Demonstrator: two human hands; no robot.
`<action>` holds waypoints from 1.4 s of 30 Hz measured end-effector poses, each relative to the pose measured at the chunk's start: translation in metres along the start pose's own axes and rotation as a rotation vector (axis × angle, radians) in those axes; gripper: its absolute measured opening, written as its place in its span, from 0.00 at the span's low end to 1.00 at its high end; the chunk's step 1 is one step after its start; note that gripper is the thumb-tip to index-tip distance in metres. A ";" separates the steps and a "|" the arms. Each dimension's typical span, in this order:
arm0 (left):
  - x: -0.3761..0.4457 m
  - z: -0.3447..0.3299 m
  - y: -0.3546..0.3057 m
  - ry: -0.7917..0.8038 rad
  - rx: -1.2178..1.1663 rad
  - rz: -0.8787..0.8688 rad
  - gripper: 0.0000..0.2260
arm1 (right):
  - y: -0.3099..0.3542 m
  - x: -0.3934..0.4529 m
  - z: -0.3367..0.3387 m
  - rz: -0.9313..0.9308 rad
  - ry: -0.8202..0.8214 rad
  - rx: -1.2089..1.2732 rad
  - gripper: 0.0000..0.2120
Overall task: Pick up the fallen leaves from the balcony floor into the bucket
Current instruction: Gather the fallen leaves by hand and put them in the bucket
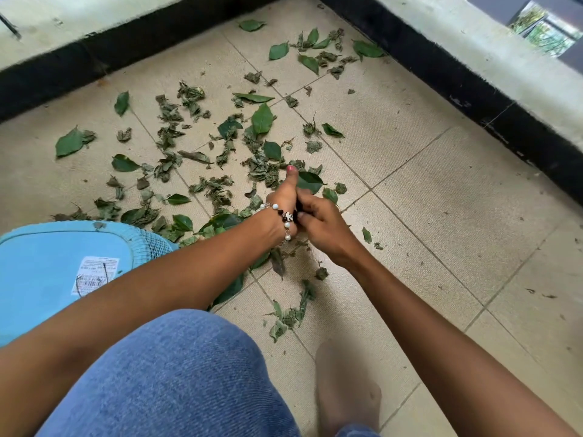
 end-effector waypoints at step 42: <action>0.017 0.063 -0.037 -0.135 0.119 -0.219 0.22 | -0.040 -0.010 -0.038 0.315 -0.011 -1.107 0.10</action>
Point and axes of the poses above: each hand's wrist, its own x-axis towards the middle knuckle, its own z-axis out of the back of the hand, y = z × x, the point moved 5 cm from there along x, towards the middle knuckle, and after that the axes turned 5 degrees about -x, right-handed, at the moved point
